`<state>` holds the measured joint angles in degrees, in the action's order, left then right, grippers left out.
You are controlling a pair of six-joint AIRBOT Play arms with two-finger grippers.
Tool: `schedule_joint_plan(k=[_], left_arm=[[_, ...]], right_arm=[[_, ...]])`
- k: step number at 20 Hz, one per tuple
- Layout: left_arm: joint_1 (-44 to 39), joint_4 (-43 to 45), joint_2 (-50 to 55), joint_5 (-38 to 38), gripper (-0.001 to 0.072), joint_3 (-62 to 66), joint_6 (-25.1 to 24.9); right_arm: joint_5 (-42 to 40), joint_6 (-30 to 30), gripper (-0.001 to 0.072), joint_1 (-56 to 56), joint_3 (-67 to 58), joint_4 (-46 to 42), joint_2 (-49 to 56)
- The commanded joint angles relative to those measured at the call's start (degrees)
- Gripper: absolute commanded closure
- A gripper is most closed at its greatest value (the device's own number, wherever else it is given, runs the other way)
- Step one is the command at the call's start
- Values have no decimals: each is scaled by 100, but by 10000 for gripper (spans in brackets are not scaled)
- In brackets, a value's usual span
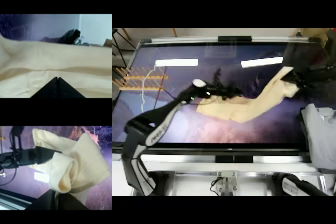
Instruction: Fold the shirts.
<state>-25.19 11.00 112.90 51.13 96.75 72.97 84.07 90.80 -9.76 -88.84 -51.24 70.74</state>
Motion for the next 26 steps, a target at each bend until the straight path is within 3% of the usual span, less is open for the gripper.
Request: schedule_joint_plan(k=[1,7,11,12,13,16,19,22,23,24,26], left_arm=[[1268,520,-901,599,672,4,-160],[3860,920,-2354,1674,671,4,-26],[4732,1014,-2741,2452,671,2,-31],[4787,1147,-2782,2597,671,-2,-31],[4791,1316,-2802,2680,671,-2,-33],[4638,1696,-2802,2745,671,-2,-35],[4485,1777,-2802,2747,671,-2,-179],[4450,1777,-2802,2747,670,-2,-186],[4448,1777,-2802,2747,670,-2,-186],[4444,1777,-2802,2747,670,-2,-229],[4413,1775,-2802,2758,670,-2,-404]], right_arm=[[-920,17,632,756,0,304,474],[-2892,-238,631,2638,-2,1405,1797],[-3842,-232,624,3292,0,2164,2953],[-3934,-234,507,3377,0,2551,3211],[-3943,-238,283,3432,0,2983,3453],[-3362,-490,251,3270,-2,3397,3626],[-2518,-348,253,2564,0,2522,3176],[-1377,791,249,1676,0,-343,2524],[-734,1082,177,1471,2,-1397,2406],[-35,1069,29,1340,87,-2149,2382],[553,802,28,1241,564,-2317,2391]])
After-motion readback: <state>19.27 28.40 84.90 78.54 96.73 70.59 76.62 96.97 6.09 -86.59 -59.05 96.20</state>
